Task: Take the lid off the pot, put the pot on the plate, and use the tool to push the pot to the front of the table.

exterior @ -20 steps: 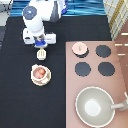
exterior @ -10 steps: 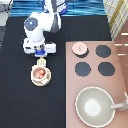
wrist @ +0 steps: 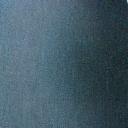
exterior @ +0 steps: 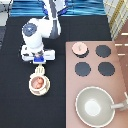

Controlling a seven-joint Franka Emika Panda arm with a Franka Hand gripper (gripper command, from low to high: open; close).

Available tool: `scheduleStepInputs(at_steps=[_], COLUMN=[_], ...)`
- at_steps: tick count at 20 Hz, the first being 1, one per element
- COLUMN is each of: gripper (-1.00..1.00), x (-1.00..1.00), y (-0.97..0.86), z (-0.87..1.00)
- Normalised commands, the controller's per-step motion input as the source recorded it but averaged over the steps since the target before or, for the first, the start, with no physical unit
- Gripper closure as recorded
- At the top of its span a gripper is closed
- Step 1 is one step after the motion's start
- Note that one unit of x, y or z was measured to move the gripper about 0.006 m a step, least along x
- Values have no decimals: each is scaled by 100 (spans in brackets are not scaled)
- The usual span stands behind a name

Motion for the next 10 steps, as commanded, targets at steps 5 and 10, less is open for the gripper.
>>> scheduleStepInputs(at_steps=[5,10], gripper=[100,100], x=[100,100], y=[0,0], z=[32,35])
